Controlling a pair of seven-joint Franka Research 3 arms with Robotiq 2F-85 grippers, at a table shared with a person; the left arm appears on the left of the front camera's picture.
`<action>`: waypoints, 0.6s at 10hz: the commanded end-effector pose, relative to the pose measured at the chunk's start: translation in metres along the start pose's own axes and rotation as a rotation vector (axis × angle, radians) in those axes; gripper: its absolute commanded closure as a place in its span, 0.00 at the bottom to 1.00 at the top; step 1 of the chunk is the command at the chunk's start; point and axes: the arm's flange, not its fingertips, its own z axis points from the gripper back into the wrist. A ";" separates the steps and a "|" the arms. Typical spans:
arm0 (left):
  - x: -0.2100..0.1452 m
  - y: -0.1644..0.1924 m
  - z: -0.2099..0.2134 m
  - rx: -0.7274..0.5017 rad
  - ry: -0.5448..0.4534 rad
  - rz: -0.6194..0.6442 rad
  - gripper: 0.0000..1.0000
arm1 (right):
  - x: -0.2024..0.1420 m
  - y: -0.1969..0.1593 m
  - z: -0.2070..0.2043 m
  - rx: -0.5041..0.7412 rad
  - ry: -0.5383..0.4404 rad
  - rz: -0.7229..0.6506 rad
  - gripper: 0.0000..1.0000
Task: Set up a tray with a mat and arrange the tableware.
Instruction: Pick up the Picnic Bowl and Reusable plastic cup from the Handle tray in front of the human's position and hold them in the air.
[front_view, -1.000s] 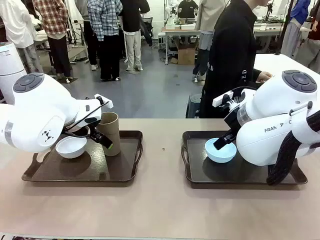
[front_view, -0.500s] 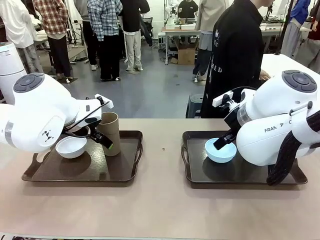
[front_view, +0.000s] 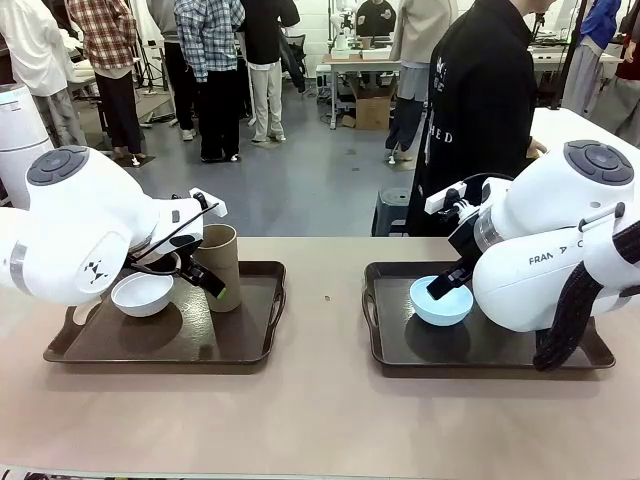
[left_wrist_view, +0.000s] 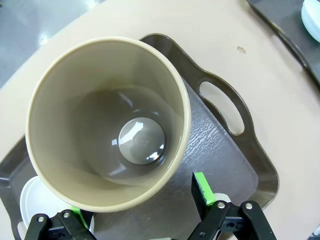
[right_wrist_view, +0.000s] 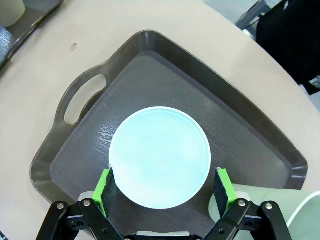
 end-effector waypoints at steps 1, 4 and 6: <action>-0.002 0.000 0.003 0.001 -0.002 0.002 0.00 | 0.000 0.000 0.000 0.000 0.000 0.000 0.00; -0.011 -0.011 0.039 0.008 -0.010 -0.062 0.00 | -0.003 0.012 0.028 -0.042 0.041 -0.076 0.00; -0.057 -0.008 0.160 0.047 -0.080 -0.120 0.00 | -0.032 0.063 0.129 -0.050 0.020 -0.097 0.00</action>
